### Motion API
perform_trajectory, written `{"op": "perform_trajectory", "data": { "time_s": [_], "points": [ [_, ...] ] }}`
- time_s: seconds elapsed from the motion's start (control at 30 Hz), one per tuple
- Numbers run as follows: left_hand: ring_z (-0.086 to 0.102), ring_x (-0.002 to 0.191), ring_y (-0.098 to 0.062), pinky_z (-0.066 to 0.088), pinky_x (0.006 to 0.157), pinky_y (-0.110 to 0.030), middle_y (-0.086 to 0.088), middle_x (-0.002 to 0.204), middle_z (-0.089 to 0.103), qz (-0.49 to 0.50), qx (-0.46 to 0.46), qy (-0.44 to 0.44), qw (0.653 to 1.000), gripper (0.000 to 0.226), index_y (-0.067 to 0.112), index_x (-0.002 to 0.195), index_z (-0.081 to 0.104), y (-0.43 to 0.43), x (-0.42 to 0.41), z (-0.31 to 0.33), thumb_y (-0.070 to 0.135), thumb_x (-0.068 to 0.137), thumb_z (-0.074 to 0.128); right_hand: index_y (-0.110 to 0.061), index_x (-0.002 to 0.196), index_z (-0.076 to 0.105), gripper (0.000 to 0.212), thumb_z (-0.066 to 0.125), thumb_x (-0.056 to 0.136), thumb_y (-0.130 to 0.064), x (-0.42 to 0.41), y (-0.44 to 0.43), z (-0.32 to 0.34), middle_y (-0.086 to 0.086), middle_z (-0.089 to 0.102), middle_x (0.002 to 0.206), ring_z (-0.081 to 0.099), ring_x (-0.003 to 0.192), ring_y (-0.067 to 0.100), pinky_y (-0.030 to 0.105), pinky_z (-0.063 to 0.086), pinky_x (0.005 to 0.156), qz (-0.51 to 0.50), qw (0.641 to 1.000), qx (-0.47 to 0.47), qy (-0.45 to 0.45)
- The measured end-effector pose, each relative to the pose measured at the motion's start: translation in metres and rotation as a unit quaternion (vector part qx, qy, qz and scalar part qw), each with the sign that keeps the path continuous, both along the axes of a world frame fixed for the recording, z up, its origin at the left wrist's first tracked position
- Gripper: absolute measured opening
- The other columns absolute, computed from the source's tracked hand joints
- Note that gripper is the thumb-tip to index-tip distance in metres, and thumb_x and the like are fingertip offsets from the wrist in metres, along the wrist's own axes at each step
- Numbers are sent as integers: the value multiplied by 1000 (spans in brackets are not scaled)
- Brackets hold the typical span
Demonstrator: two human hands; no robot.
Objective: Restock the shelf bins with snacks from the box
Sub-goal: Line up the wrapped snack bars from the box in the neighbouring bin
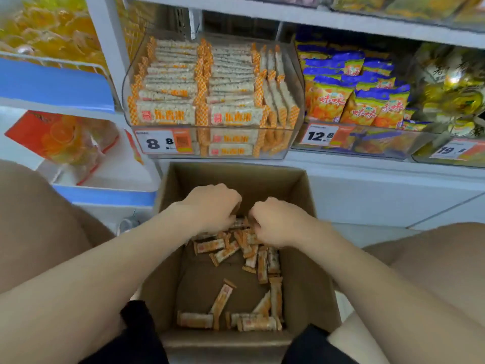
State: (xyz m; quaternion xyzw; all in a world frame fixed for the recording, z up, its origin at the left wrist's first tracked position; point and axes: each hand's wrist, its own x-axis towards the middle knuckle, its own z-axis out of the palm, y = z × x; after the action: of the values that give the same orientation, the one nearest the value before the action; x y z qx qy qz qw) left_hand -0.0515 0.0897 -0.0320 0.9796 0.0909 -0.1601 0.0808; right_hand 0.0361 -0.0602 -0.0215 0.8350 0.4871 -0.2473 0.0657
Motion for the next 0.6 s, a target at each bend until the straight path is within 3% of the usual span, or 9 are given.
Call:
{"op": "perform_trajectory", "data": {
  "time_s": [0.13, 0.23, 0.37, 0.47, 0.6],
  "points": [
    [66, 98, -25, 59, 80, -39, -4, 118, 66, -7, -40, 123, 992, 30, 22, 131, 62, 2, -1, -61, 33, 105, 52, -14, 86, 52, 15, 49, 100, -10, 10, 7, -57, 8, 58, 96, 61, 78, 27, 37, 50, 61, -42, 994, -87, 43],
    [67, 104, -27, 60, 88, -44, -7, 123, 68, 50, -80, 139, 986, 33, 19, 135, 61, 6, -10, -113, 29, 104, 51, -10, 94, 56, 12, 48, 102, -9, 20, 2, -110, 12, 62, 115, 62, 84, 26, 40, 51, 64, -106, 988, -82, 77],
    [64, 112, -28, 57, 90, -40, -9, 130, 64, 158, -140, 160, 964, 35, 17, 138, 57, 5, -33, -184, 20, 104, 53, -13, 108, 57, 7, 53, 102, -12, 12, -7, -182, 12, 61, 118, 59, 88, 24, 31, 46, 64, -160, 970, -123, 134],
    [64, 112, -27, 56, 94, -40, -9, 130, 63, 180, -171, 225, 942, 31, 16, 133, 61, 0, -46, -230, 17, 102, 57, -10, 133, 56, 32, 54, 101, -12, 0, -6, -219, 15, 56, 133, 60, 112, 33, 34, 52, 82, -187, 955, -153, 172],
    [54, 134, -32, 48, 106, -38, -13, 152, 50, 182, -215, 258, 924, 47, 18, 149, 52, -14, -50, -267, 13, 103, 58, -13, 131, 58, 31, 52, 101, -9, -15, -10, -254, 14, 57, 134, 60, 120, 35, 44, 55, 98, -198, 957, -176, 115]
  ]
}}
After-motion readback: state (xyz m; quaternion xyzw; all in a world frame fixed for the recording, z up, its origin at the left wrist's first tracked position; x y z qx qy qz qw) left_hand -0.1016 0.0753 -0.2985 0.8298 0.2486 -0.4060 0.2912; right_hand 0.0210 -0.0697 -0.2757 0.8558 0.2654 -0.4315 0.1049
